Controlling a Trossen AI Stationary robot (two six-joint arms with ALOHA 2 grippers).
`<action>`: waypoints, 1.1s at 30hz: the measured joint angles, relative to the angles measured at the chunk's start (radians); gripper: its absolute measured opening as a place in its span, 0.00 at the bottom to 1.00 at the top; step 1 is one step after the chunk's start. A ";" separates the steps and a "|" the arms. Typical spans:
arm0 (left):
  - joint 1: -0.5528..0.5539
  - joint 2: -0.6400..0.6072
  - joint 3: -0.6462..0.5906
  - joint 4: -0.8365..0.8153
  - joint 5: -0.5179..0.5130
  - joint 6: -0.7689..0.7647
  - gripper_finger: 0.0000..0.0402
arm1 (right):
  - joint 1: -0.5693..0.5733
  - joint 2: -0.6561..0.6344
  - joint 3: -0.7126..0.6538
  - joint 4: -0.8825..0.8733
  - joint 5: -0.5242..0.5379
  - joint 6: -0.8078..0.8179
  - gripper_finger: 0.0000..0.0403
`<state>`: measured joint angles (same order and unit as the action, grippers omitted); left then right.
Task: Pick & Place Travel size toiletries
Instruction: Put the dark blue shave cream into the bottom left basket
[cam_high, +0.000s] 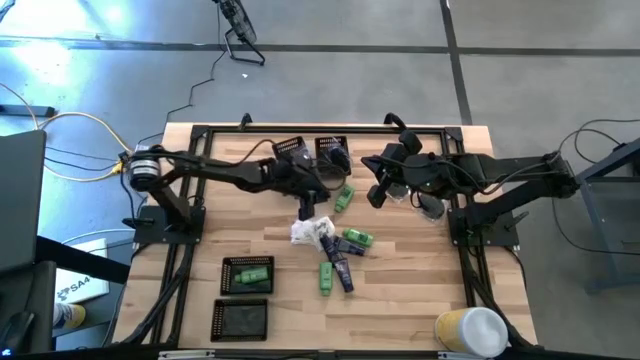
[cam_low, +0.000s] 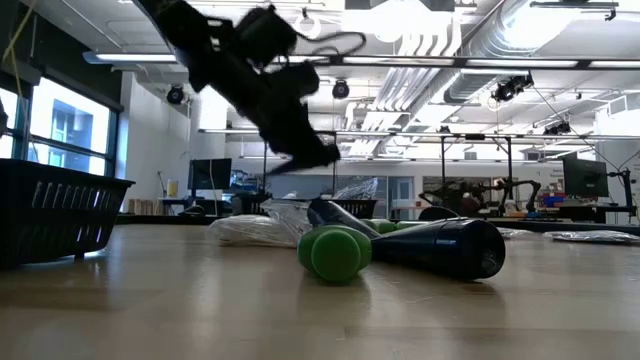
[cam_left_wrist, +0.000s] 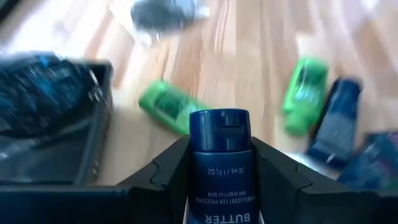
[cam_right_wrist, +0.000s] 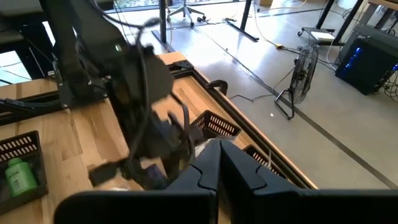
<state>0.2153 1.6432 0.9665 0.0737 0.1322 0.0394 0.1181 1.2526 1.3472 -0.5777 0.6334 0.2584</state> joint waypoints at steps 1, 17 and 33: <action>0.000 -0.022 0.000 -0.005 0.000 -0.014 0.35 | 0.000 0.000 0.000 0.000 0.000 0.000 0.01; -0.199 -0.436 0.002 -0.534 0.000 -0.462 0.35 | -0.001 0.000 0.000 0.008 -0.007 -0.072 0.01; -0.732 -0.477 0.001 -0.688 -0.097 -0.930 0.35 | 0.000 0.000 0.000 0.020 -0.009 -0.072 0.01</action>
<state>-0.5169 1.1660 0.9676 -0.6142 0.0350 -0.8906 0.1177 1.2526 1.3472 -0.5579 0.6248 0.1869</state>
